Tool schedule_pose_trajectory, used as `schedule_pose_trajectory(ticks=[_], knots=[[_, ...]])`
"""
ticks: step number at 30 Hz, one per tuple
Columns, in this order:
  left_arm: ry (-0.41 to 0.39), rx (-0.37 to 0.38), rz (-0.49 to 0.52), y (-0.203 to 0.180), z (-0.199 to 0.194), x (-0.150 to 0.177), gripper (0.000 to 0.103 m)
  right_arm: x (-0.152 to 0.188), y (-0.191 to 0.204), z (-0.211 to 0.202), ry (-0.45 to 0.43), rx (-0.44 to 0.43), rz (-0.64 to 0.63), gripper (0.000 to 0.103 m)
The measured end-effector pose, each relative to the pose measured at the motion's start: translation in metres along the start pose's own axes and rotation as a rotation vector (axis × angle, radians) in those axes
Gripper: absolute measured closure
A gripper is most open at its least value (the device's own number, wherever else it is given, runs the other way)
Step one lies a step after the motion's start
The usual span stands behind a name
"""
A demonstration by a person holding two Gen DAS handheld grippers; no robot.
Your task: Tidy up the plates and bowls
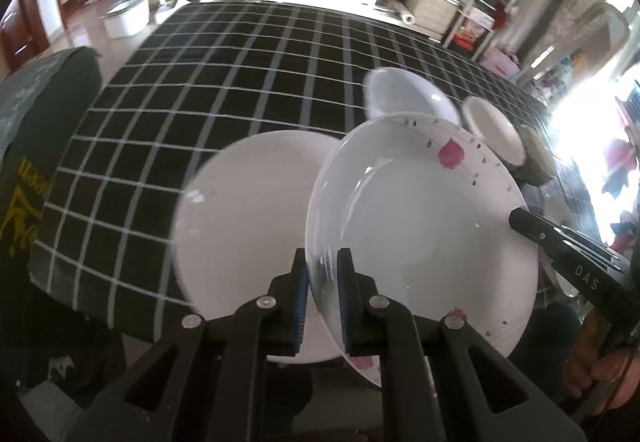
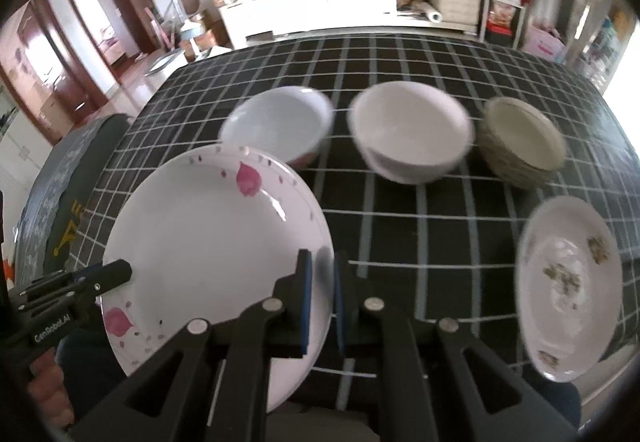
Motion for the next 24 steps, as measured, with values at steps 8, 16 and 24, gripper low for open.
schedule_pose_trajectory(ticks=[8, 16, 24], knots=[[0.0, -0.051, -0.101, 0.06, -0.002, 0.004, 0.093, -0.008, 0.054, 0.04, 0.055, -0.039, -0.091, 0.089], [0.011, -0.069, -0.146, 0.087, 0.007, 0.003, 0.093, -0.01, 0.082, 0.065, 0.079, -0.033, -0.134, 0.089], [0.009, -0.079, -0.14, 0.086, 0.017, -0.002, 0.092, -0.013, 0.081, 0.071, 0.083, -0.011, -0.145, 0.089]])
Point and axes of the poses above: each gripper's, at about its wrist camera, not at the fingertips, and z roughly the way its jaws point, y to its left, x to its underside, the point moved 3 cm from there along z, roughly the way its jaws point, and after that the axes turned 4 degrees about -z, right-handed, at the moved point
